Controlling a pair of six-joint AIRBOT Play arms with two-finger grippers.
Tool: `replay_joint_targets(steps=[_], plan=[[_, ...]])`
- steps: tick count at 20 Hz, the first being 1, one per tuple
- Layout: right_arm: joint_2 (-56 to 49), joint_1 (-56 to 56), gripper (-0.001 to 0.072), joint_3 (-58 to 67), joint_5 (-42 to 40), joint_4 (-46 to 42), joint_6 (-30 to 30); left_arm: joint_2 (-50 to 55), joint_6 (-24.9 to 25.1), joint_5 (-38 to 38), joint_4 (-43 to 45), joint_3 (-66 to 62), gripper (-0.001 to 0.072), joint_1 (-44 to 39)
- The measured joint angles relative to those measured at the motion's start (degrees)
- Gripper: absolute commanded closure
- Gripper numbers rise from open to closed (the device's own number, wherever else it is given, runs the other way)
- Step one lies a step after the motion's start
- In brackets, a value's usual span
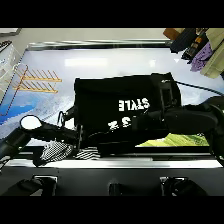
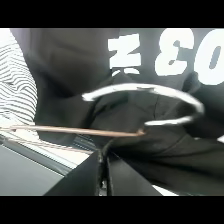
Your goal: Fold the clothes and pants, and hang the long-sleeved shirts on hangers.
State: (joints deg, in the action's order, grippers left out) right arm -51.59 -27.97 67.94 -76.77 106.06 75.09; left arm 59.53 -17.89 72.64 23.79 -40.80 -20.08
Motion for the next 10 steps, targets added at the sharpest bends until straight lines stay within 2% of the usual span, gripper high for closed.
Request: replay_joint_targets(steps=[1, 2, 4, 5, 7, 8, 10], plan=[[0.0, 0.0, 0.0638, 0.0, -0.3, -0.2, 0.5, 0.9, 0.9, -0.5, -1.0, 0.0, 0.0688, -0.4], [0.0, 0.0, 0.0573, 0.0, -0.9, -0.4, 0.9, 1.8, 1.7, -1.2, -2.4, 0.0, 0.0687, -0.8], [0.0, 0.0, 0.0545, 0.1, -2.2, -0.6, 1.4, 3.1, 3.4, -2.0, -4.5, 0.0, 0.0688, -1.2], [0.0, 0.0, 0.0471, 0.1, -3.1, -1.0, 1.5, 3.5, 4.0, -2.3, -5.5, 0.0, 0.0688, -1.4], [0.0, 0.0, 0.0207, 0.1, -4.6, -2.3, 1.7, 4.1, 4.9, -2.6, -6.6, 0.0, 0.0687, -1.5], [0.0, 0.0, 0.0164, 0.1, -5.1, -2.6, 1.6, 4.2, 5.1, -2.8, -7.0, 0.0, 0.0687, -1.6], [0.2, 0.0, 0.0163, 0.1, -6.1, -3.5, 0.7, 4.5, 5.5, -3.0, -7.5, 0.0, 0.0687, -1.6]])
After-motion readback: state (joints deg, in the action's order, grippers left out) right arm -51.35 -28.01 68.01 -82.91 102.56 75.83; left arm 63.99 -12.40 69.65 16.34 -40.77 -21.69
